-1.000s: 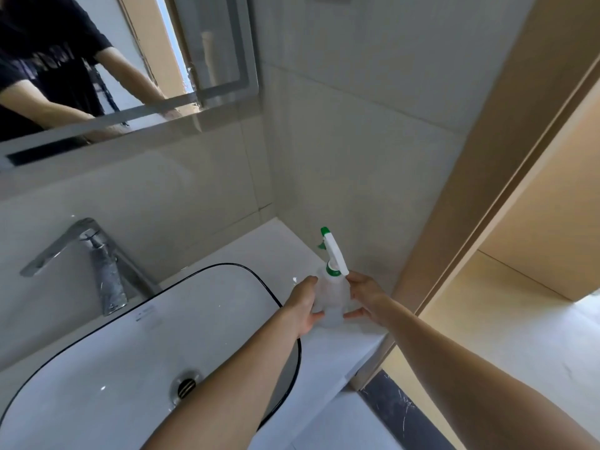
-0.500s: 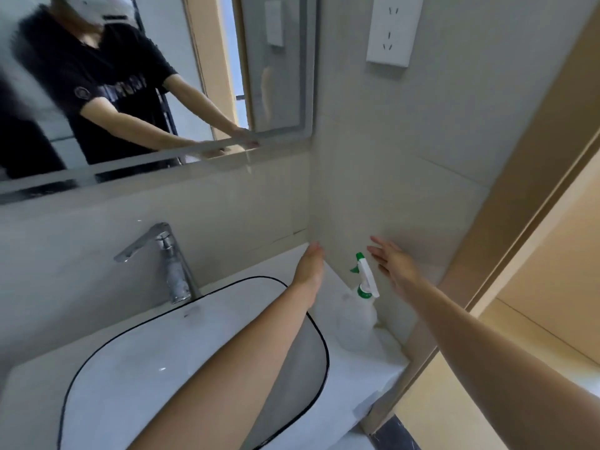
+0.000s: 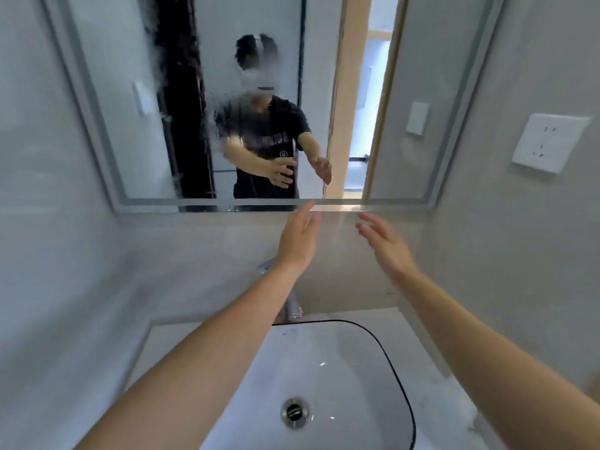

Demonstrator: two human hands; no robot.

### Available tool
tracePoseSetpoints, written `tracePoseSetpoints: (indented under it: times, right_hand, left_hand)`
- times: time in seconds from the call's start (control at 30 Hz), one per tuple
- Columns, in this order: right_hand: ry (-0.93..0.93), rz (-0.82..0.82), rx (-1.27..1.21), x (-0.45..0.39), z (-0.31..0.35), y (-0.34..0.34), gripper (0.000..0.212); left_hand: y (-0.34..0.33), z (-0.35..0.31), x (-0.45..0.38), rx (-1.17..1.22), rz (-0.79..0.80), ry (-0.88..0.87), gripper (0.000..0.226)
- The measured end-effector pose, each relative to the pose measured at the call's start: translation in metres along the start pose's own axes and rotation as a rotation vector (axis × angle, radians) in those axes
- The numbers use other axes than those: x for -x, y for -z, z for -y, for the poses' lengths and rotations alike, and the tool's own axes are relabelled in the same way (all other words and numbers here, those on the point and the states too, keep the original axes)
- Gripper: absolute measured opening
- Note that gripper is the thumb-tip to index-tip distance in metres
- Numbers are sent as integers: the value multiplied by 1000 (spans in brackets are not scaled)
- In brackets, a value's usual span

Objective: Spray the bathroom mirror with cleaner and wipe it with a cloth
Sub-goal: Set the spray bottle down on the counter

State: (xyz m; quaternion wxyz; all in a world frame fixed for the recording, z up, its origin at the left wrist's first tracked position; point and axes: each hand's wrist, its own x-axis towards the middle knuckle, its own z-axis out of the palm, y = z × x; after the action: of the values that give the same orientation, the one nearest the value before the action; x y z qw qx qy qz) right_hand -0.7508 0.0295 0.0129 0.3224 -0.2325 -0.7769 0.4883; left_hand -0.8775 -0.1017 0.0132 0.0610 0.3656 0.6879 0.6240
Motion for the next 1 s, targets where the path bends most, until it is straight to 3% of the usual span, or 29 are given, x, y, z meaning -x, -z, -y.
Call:
tracePoseSetpoints:
  times: [0.2,0.43,0.7,1.0]
  right_hand:
    - [94,225,87,20,26,-96,30]
    - [189,477,101,71,37,-175,27]
    - [301,785,11,163,16,-220,29]
    - [251,1064,51,309,-41,-225,26]
  left_hand:
    - [92,21,28,-162,-164,32,43]
    - [154,36,110,-382,-356,110,41]
    - [157,52,238,-458,-729,255,37]
    - [141,89,426,-390,-1024,534,34]
